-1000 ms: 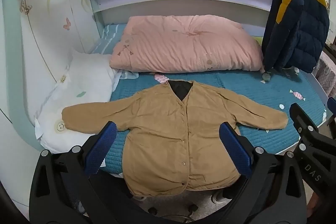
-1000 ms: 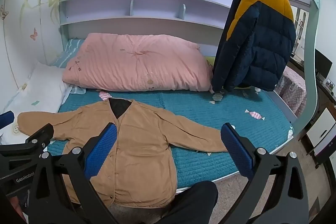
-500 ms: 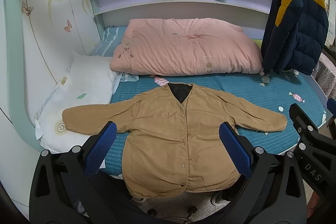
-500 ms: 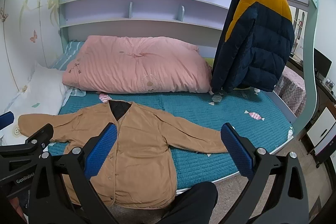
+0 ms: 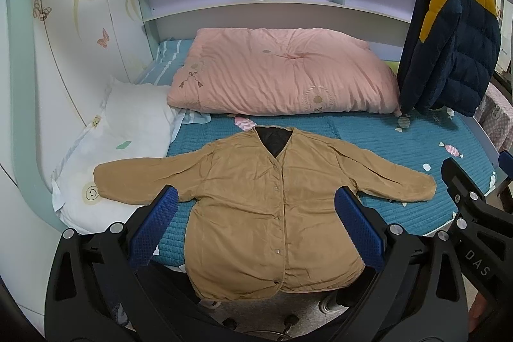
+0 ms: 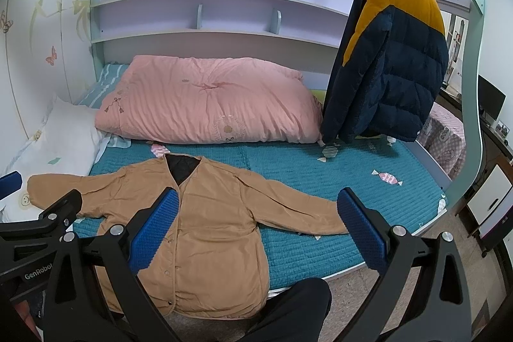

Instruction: Fold large clothes

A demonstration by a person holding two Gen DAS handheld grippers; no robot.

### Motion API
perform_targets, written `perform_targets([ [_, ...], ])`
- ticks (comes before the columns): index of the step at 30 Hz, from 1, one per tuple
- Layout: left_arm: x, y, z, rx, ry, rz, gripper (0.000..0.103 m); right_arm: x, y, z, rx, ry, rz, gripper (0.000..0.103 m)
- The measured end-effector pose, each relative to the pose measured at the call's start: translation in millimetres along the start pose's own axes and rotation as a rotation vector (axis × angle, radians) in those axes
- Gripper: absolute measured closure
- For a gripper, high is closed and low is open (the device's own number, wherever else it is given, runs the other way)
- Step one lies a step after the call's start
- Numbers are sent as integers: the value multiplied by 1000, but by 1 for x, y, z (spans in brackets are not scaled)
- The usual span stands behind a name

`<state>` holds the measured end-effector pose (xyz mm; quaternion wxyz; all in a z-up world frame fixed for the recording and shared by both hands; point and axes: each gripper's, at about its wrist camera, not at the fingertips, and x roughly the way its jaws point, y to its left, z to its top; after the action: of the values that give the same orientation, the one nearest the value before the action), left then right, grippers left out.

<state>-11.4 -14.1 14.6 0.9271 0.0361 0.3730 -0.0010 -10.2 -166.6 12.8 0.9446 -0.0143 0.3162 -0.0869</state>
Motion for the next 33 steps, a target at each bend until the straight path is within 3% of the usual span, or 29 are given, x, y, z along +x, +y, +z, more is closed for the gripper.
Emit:
perform_targets([
  [33, 4, -1, -6, -3, 10, -1, 5, 1, 1, -3, -2, 13, 2, 7],
])
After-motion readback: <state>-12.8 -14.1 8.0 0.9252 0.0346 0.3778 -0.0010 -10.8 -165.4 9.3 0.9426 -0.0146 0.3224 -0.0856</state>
